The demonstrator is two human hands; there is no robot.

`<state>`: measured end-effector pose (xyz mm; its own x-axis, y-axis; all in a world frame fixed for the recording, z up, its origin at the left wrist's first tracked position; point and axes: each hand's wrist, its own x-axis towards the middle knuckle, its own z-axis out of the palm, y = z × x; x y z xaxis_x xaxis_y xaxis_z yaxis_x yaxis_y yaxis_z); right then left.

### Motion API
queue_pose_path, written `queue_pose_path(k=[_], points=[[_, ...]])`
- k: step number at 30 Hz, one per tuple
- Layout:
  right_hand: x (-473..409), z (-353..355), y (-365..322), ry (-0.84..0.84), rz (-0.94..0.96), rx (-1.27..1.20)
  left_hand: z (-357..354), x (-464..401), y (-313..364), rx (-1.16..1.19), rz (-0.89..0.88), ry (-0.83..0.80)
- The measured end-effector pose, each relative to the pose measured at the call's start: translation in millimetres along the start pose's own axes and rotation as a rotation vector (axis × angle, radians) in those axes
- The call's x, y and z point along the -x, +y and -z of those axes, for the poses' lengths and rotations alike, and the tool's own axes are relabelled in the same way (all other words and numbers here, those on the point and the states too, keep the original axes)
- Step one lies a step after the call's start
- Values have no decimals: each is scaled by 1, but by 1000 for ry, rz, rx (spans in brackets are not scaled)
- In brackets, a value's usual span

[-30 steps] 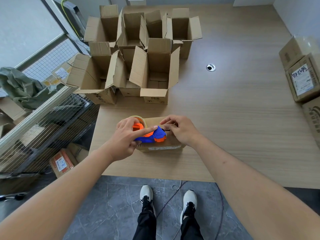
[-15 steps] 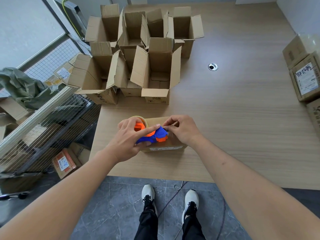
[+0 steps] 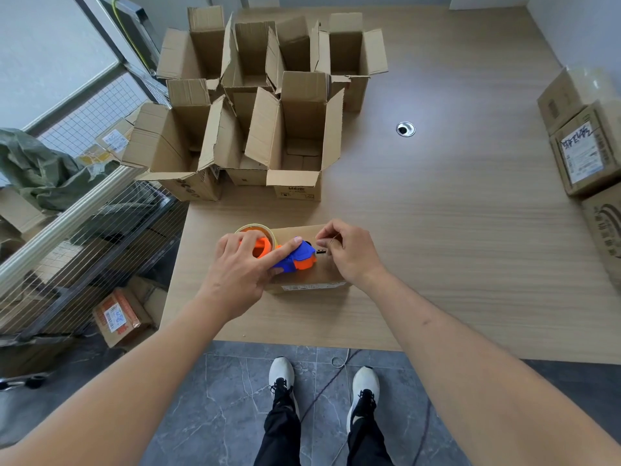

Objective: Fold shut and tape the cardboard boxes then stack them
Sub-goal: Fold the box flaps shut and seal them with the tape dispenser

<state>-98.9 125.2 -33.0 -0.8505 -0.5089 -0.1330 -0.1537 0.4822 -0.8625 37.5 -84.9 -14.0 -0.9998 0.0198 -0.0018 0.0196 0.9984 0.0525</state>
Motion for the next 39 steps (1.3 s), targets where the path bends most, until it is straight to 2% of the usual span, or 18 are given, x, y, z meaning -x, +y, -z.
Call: queue_pose_path(k=[3,8,11,15,19,34,39], points=[[6,17,7,70,-48,-59,-2,1,1,12,25,6],[21,56,24,76,-205,-146,0,-4,2,13,11,-8],[25,62,29,2,-332,-207,2,-7,4,7,0,-23],[16,53,25,-57,-431,-153,5,-8,2,25,6,-69],[10,48,33,-103,-480,-136,3,-10,1,37,-4,-89],[8,12,54,-30,-562,-368,1,-12,0,46,-23,-67],[14,5,51,-43,-614,-514,0,-13,0,54,-24,-68]])
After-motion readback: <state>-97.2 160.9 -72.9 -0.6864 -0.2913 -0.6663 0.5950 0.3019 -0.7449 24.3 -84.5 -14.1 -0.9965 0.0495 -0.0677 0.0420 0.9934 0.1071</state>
